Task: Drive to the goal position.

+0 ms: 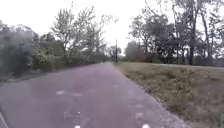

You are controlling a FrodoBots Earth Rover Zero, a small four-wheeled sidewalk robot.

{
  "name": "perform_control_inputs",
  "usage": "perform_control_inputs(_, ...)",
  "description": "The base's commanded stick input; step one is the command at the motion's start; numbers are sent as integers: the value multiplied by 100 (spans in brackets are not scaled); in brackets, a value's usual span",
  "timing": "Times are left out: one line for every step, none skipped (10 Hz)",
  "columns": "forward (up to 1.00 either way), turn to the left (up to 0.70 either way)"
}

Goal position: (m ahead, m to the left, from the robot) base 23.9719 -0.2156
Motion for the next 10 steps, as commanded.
perform_control_inputs(100, 0)
perform_control_inputs(100, 0)
perform_control_inputs(100, 0)
perform_control_inputs(100, 0)
perform_control_inputs(100, 0)
perform_control_inputs(100, 0)
perform_control_inputs(100, 0)
perform_control_inputs(100, 0)
perform_control_inputs(100, 0)
perform_control_inputs(100, 0)
